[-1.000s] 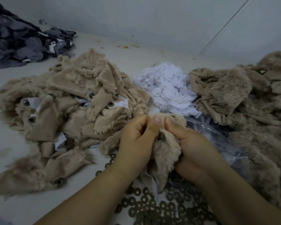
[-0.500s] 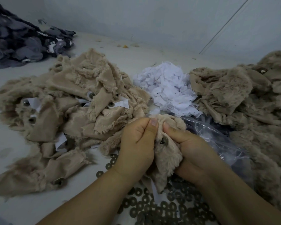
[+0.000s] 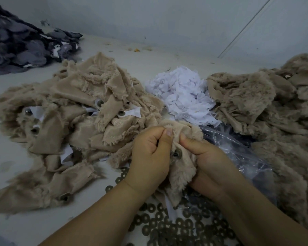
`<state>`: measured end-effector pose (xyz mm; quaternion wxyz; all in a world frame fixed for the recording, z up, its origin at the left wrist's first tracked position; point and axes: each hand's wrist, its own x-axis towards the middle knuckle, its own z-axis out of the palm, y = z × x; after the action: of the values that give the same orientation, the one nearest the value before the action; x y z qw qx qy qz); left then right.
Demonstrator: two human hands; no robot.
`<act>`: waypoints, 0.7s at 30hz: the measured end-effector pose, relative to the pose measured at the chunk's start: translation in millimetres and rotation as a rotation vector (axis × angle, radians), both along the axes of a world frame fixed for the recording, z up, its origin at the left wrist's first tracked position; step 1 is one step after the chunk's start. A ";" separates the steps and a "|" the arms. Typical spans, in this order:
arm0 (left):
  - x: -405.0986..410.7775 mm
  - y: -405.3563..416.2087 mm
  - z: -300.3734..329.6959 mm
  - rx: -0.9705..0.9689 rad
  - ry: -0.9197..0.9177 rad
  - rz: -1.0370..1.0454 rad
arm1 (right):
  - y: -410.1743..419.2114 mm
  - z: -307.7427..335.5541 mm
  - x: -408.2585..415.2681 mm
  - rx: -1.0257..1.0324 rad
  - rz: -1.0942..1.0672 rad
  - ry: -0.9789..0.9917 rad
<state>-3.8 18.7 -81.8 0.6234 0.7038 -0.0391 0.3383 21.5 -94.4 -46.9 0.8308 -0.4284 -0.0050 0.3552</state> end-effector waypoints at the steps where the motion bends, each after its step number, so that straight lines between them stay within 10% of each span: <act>1: 0.8 1.2 -1.0 -0.007 0.004 0.001 | 0.3 -0.4 0.1 -0.005 0.002 -0.009; 21: 3.9 7.5 -2.4 0.074 -0.004 0.018 | -2.0 -3.6 2.3 0.034 0.019 -0.079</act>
<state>0.1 26.2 -84.1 0.5937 0.7260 -0.0465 0.3439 23.8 -96.4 -50.6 0.8338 -0.4278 -0.0482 0.3456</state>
